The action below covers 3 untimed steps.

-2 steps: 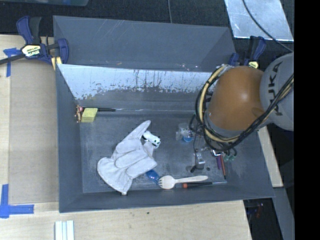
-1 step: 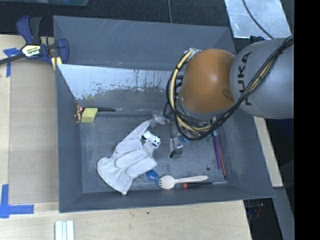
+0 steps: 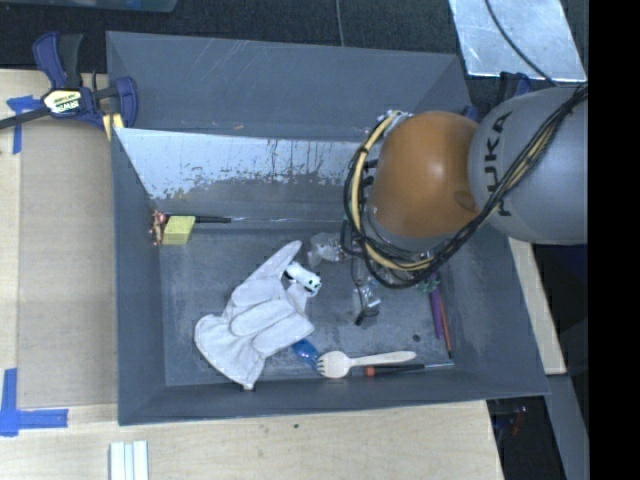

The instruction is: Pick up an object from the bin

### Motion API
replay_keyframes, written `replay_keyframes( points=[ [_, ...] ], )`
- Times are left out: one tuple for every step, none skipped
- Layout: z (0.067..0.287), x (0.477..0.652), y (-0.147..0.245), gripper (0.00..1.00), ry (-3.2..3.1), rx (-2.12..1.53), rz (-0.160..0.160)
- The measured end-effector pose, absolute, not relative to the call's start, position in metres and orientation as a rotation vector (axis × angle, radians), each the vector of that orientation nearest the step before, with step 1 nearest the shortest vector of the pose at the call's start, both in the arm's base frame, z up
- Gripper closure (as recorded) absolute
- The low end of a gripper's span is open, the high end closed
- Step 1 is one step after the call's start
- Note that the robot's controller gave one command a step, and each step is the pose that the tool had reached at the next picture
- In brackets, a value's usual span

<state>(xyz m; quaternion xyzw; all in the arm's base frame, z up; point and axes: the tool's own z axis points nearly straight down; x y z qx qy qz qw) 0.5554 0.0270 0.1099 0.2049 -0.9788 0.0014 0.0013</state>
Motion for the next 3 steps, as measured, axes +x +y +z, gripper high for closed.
replay_keyframes(
  points=[
    [0.141,0.564,0.037,0.0,-3.147,-0.032,-0.003],
    [0.144,0.569,0.035,0.0,-3.129,0.34,0.001],
    [0.133,0.593,0.065,0.0,-3.15,0.121,-0.002]
  ],
)
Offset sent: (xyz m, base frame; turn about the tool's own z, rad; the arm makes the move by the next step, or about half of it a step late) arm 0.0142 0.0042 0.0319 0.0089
